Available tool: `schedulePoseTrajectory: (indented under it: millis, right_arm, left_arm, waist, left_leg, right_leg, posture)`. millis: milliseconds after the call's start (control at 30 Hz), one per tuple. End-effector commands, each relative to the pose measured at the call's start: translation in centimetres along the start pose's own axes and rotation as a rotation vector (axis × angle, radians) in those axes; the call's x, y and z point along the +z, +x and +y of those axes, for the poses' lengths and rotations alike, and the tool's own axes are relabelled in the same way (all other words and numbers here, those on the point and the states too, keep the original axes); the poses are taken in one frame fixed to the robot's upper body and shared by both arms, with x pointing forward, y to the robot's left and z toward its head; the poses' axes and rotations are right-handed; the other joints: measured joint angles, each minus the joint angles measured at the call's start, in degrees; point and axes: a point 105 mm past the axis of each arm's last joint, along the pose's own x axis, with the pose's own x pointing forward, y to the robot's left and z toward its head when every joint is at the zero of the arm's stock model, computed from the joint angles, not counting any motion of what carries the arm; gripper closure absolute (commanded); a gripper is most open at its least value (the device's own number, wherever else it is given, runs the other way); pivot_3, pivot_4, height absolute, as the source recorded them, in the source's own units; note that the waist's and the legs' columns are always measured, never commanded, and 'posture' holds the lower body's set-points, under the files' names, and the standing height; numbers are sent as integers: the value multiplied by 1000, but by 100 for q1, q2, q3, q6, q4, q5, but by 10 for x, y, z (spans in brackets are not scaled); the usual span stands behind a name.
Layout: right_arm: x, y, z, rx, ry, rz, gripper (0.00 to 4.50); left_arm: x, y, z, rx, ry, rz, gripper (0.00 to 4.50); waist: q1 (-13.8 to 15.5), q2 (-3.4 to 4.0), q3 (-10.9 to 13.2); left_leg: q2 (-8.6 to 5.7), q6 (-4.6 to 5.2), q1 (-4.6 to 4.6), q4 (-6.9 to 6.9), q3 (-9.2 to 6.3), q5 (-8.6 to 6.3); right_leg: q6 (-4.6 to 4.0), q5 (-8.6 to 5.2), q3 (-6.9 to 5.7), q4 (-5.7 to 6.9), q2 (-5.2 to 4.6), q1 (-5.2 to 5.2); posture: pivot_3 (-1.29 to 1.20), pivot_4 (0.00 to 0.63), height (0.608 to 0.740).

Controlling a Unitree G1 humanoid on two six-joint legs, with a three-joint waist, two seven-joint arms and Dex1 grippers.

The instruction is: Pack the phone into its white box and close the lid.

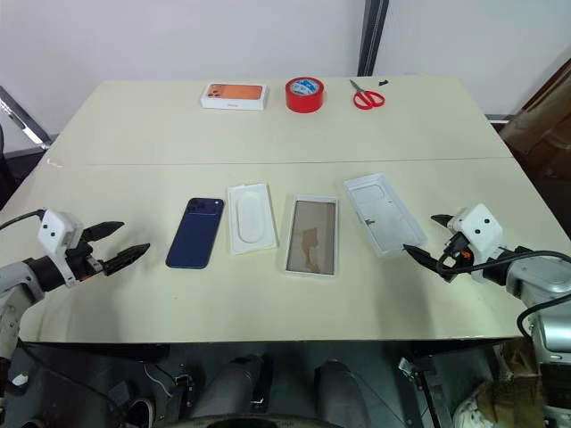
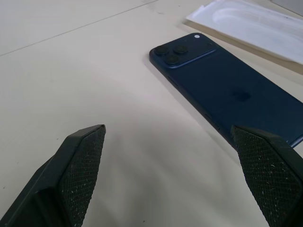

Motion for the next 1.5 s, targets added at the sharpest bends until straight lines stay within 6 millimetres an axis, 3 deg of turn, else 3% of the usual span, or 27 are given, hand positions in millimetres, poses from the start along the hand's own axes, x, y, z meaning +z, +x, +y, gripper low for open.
schedulePoseTrajectory:
  millis: [33, 633, 1000, 1133, 1267, 1500]
  right_arm:
    - [10, -8, -7, -24, -39, -24, 6]
    - [10, -8, -6, -16, -43, -13, 6]
    - [20, -2, -1, -3, -54, -35, 6]
    - [38, 6, 4, 27, -83, -78, 6]
    - [61, 23, 15, 78, -119, -137, 6]
    - [98, 51, 57, 223, -173, -239, 6]
  left_arm:
    - [14, -7, 6, 23, 43, -42, 27]
    - [19, 4, -2, -13, 54, -35, 27]
    - [33, 26, -32, -54, -76, -71, 27]
    - [38, 42, -39, -30, -152, -63, 27]
    - [46, 65, -64, -63, -237, -76, 27]
    - [37, 94, -104, -147, -392, 33, 27]
  waist:
    - [1, 0, 0]
    - [3, 0, 0]
    - [-2, 0, 0]
    - [5, 0, 0]
    - [4, -1, 0]
    - [3, -4, 2]
  left_leg:
    - [0, 0, 0, 0, 0, 0]
    - [0, 0, 0, 0, 0, 0]
    - [0, 0, 0, 0, 1, 0]
    - [0, 1, 0, 1, 0, 0]
    - [-1, 0, 0, 8, 0, 0]
    - [0, 0, 0, 9, -1, 0]
  right_leg:
    - [0, 0, 0, 0, 0, 0]
    - [0, 0, 0, 0, 0, 0]
    - [0, 0, 0, -1, 0, 1]
    - [0, 0, -1, 0, 1, 1]
    - [2, 1, -2, 0, 1, 4]
    - [3, 1, -2, 5, 7, 1]
  posture:
    - [0, 150, 734]
    - [0, 150, 734]
    - [0, 150, 734]
    - [0, 150, 734]
    - [0, 150, 734]
    - [0, 150, 734]
